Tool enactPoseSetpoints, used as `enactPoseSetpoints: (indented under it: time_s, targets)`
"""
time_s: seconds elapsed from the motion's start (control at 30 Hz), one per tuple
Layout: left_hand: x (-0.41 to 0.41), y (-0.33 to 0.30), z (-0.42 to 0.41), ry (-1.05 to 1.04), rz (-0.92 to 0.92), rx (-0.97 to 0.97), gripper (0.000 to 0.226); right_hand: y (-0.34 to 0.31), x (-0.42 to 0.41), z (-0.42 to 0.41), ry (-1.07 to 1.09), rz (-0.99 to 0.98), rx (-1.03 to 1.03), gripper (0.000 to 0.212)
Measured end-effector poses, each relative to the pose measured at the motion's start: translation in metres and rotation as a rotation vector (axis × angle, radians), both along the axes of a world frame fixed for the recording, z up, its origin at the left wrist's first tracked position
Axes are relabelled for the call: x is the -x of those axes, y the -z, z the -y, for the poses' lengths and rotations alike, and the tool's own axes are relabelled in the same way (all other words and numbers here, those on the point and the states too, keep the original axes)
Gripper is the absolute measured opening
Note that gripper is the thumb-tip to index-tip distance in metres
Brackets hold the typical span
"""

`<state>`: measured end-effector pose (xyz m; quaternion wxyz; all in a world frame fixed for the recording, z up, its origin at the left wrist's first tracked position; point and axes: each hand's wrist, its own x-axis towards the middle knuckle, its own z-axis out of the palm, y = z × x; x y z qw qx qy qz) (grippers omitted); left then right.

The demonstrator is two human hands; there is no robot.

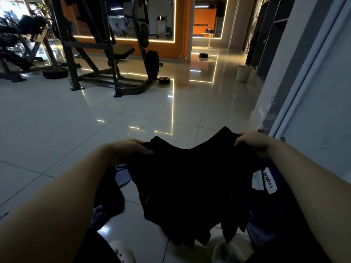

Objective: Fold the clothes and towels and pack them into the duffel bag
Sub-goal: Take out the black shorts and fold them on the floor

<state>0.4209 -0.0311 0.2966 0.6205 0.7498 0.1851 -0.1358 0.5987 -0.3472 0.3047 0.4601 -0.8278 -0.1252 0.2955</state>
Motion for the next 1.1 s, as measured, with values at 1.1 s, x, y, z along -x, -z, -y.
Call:
enactPoseSetpoints:
  time_s: [1.1]
  targets:
    - [-0.099, 0.055, -0.105, 0.396, -0.3, -0.01, 0.059, 0.048, -0.11, -0.036, -0.362, -0.401, 0.367, 0.053]
